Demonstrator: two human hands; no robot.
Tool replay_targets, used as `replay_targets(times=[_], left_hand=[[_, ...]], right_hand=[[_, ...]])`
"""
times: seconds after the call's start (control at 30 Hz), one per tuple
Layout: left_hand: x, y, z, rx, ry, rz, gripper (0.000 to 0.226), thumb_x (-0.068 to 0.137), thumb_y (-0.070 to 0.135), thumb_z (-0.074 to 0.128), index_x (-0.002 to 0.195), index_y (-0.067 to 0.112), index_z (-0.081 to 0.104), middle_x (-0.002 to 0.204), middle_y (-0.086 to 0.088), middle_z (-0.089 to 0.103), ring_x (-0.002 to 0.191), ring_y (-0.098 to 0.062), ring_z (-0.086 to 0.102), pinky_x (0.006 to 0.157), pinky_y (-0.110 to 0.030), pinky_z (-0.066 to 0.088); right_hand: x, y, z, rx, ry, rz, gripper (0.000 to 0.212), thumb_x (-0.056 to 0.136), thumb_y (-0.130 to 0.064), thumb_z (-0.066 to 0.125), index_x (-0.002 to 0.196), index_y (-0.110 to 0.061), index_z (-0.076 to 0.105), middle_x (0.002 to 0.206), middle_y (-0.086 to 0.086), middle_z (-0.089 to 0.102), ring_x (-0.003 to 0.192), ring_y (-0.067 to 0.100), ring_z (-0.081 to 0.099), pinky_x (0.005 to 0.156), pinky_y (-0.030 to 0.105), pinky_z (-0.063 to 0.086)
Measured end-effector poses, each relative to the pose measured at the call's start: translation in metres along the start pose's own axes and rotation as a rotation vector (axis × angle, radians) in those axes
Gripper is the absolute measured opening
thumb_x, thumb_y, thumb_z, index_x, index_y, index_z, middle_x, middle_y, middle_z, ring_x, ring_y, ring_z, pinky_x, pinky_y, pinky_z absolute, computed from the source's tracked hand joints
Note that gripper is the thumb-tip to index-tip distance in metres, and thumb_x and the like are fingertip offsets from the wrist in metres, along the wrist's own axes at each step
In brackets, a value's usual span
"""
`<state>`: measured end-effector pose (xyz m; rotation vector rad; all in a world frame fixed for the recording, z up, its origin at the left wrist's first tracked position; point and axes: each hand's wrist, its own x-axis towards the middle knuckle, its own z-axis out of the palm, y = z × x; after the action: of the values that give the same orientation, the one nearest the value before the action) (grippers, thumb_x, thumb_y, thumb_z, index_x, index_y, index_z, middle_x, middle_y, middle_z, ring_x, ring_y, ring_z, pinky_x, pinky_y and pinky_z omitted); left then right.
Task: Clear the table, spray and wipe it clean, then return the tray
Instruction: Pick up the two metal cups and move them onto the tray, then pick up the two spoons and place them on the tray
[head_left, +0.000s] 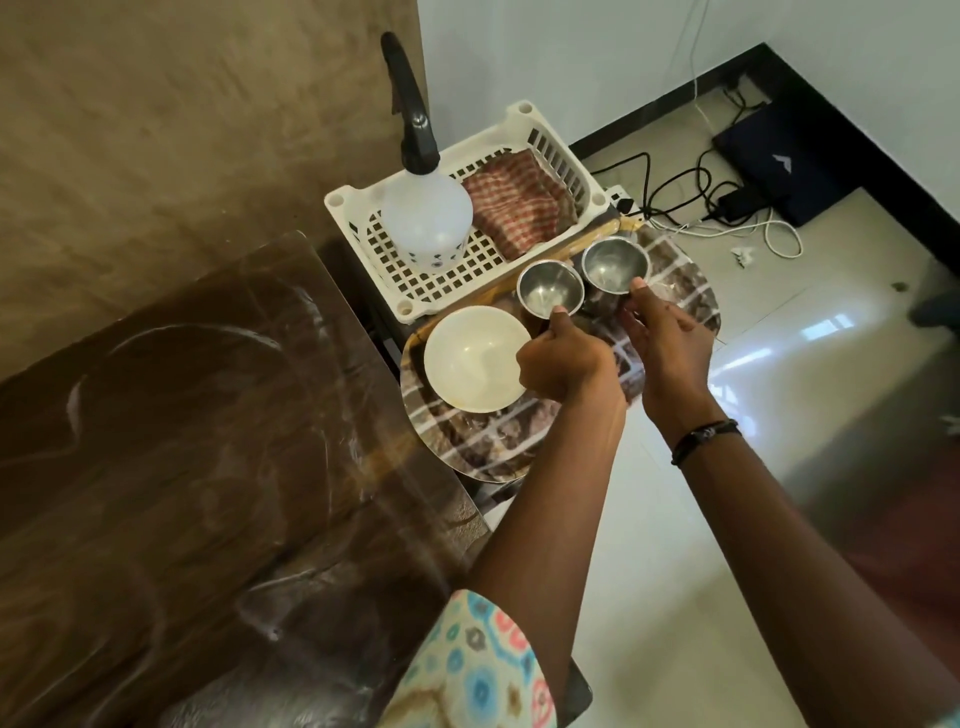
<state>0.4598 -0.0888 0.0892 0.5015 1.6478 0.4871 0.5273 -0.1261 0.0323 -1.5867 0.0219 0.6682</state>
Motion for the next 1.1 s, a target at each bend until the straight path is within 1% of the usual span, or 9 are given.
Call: replay_targets(times=[0.1, 0.27, 0.37, 0.53, 0.63, 0.77, 0.87, 0.97, 1.1], left_hand=[[0.005, -0.001, -0.001, 0.015, 0.000, 0.019, 0.037, 0.093, 0.028, 0.059, 0.106, -0.005, 0.068, 0.107, -0.022, 0.070, 0.102, -0.035, 0.066, 0.093, -0.046, 0.052], [0.008, -0.002, -0.001, 0.012, -0.016, 0.033, 0.036, 0.093, 0.027, 0.059, 0.106, -0.005, 0.068, 0.106, -0.022, 0.070, 0.100, -0.036, 0.066, 0.093, -0.047, 0.052], [0.007, -0.003, -0.002, 0.033, -0.043, 0.062, 0.035, 0.095, 0.026, 0.057, 0.107, -0.005, 0.067, 0.108, -0.023, 0.069, 0.102, -0.037, 0.065, 0.094, -0.047, 0.051], [0.001, -0.016, -0.009, 0.072, -0.074, 0.100, 0.037, 0.093, 0.026, 0.058, 0.115, -0.003, 0.063, 0.114, -0.021, 0.067, 0.105, -0.034, 0.064, 0.092, -0.043, 0.052], [-0.008, -0.021, -0.026, 0.085, -0.071, 0.203, 0.035, 0.095, 0.022, 0.054, 0.116, -0.004, 0.061, 0.115, -0.020, 0.067, 0.106, -0.032, 0.063, 0.088, -0.037, 0.051], [-0.031, -0.027, -0.078, 0.067, -0.123, 0.474, 0.025, 0.097, 0.014, 0.050, 0.115, 0.009, 0.065, 0.113, -0.003, 0.069, 0.093, -0.005, 0.064, 0.072, -0.011, 0.051], [-0.033, -0.034, -0.133, 0.142, -0.065, 0.670, 0.020, 0.097, 0.018, 0.050, 0.107, 0.016, 0.067, 0.105, 0.005, 0.070, 0.081, 0.010, 0.060, 0.065, -0.002, 0.046], [-0.022, -0.040, -0.199, 0.135, 0.030, 0.753, 0.018, 0.097, 0.023, 0.051, 0.100, 0.020, 0.068, 0.098, 0.009, 0.072, 0.083, 0.005, 0.064, 0.072, -0.010, 0.051], [0.002, -0.051, -0.292, 0.106, 0.146, 0.740, 0.024, 0.090, 0.045, 0.045, 0.093, 0.030, 0.064, 0.090, 0.014, 0.072, 0.078, -0.009, 0.069, 0.074, -0.043, 0.056]], right_hand=[[0.009, 0.005, 0.007, -0.041, 0.010, 0.000, 0.024, 0.083, -0.030, 0.073, 0.071, -0.010, 0.072, 0.091, 0.017, 0.071, 0.092, 0.027, 0.069, 0.085, 0.033, 0.056], [0.009, 0.009, 0.012, -0.036, 0.020, -0.015, 0.023, 0.085, -0.028, 0.072, 0.076, -0.007, 0.069, 0.087, 0.012, 0.068, 0.081, 0.017, 0.066, 0.075, 0.024, 0.055], [0.009, 0.009, 0.011, -0.028, 0.060, 0.005, 0.021, 0.080, -0.030, 0.077, 0.077, -0.012, 0.066, 0.086, 0.006, 0.071, 0.084, 0.016, 0.069, 0.080, 0.028, 0.056], [-0.001, 0.004, 0.011, -0.016, 0.104, 0.041, 0.034, 0.083, -0.041, 0.071, 0.099, -0.013, 0.059, 0.109, 0.011, 0.068, 0.095, 0.018, 0.069, 0.085, 0.028, 0.057], [-0.025, 0.004, 0.009, -0.139, 0.181, -0.089, 0.032, 0.087, -0.048, 0.064, 0.105, -0.023, 0.054, 0.113, 0.002, 0.065, 0.101, 0.014, 0.065, 0.092, 0.035, 0.054], [-0.079, 0.003, 0.012, -0.204, 0.092, -0.368, 0.016, 0.092, -0.040, 0.058, 0.104, -0.029, 0.054, 0.112, 0.000, 0.064, 0.104, 0.016, 0.064, 0.092, 0.044, 0.053], [-0.131, 0.010, 0.031, -0.285, -0.072, -0.454, 0.011, 0.097, -0.027, 0.055, 0.108, -0.029, 0.053, 0.113, 0.000, 0.063, 0.101, 0.018, 0.065, 0.088, 0.044, 0.055], [-0.185, 0.027, 0.058, -0.311, -0.208, -0.441, 0.018, 0.097, -0.019, 0.055, 0.116, -0.018, 0.053, 0.113, -0.004, 0.064, 0.100, 0.016, 0.066, 0.087, 0.043, 0.055], [-0.258, 0.056, 0.096, -0.306, -0.383, -0.386, 0.026, 0.096, -0.014, 0.055, 0.122, -0.017, 0.050, 0.110, -0.006, 0.065, 0.093, 0.008, 0.067, 0.085, 0.032, 0.055]])
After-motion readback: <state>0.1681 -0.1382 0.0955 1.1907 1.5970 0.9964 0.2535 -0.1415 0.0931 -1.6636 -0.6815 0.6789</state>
